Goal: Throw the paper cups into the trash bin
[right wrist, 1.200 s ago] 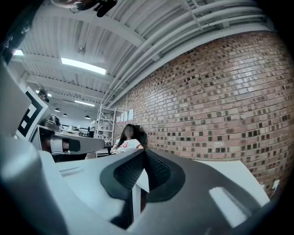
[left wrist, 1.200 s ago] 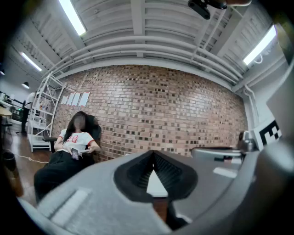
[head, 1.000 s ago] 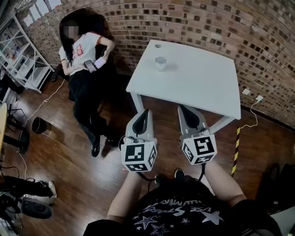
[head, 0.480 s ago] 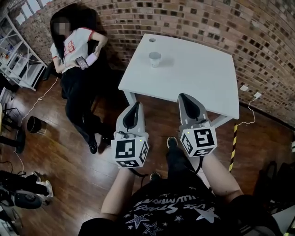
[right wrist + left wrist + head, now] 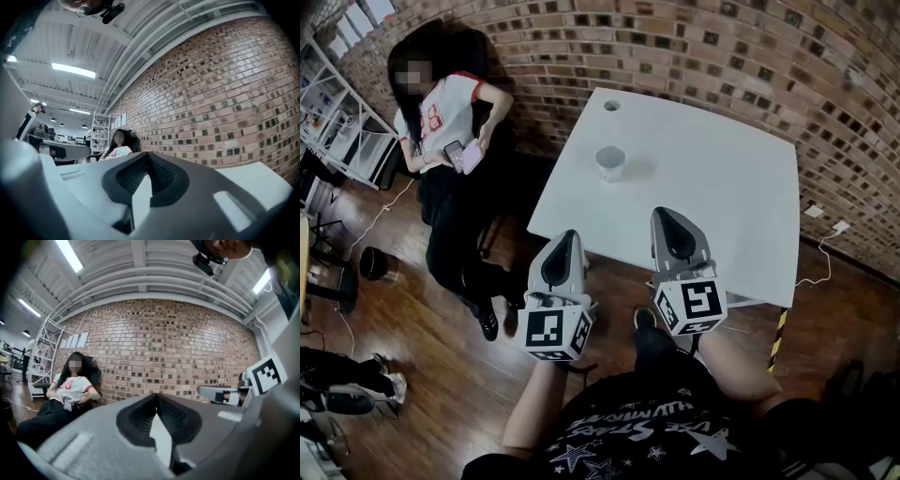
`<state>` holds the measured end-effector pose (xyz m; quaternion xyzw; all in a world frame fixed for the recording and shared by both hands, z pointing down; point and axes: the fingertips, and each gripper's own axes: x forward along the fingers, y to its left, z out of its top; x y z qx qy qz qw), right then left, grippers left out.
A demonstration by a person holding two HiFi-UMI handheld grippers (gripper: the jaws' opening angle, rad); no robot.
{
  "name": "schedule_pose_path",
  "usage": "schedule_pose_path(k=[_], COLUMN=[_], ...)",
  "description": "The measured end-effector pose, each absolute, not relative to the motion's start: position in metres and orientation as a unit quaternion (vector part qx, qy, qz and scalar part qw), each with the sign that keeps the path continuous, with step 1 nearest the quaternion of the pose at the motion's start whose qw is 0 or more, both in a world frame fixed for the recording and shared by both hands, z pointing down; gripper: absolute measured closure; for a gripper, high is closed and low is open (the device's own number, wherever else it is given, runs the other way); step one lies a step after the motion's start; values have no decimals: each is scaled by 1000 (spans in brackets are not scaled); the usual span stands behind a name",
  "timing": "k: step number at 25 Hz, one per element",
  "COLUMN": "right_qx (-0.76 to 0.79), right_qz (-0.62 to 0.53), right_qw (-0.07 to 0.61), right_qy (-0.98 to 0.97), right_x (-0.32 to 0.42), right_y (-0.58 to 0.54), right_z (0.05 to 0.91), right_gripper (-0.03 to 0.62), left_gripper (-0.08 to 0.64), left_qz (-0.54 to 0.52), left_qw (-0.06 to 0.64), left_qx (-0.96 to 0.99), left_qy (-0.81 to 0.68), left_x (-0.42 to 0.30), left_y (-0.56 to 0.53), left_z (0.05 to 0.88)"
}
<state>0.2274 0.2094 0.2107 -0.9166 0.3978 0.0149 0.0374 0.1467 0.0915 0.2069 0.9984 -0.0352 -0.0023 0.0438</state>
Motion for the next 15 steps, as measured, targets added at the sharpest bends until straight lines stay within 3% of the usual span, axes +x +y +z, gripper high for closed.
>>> schedule_pose_path(k=[7,15], right_qx=[-900,-889], right_qz=[-8,-14], right_qw=[38,54], right_qy=[434,455], right_x=[304,335], right_y=[194,182], right_z=[217,223], right_gripper=[586,586], left_gripper=[555,555], left_qz=[15,24], left_qw=[34,19], left_qx=[996,994], left_qy=[-85,-100], left_x=[215,241], left_y=[74,75], left_z=[210,209])
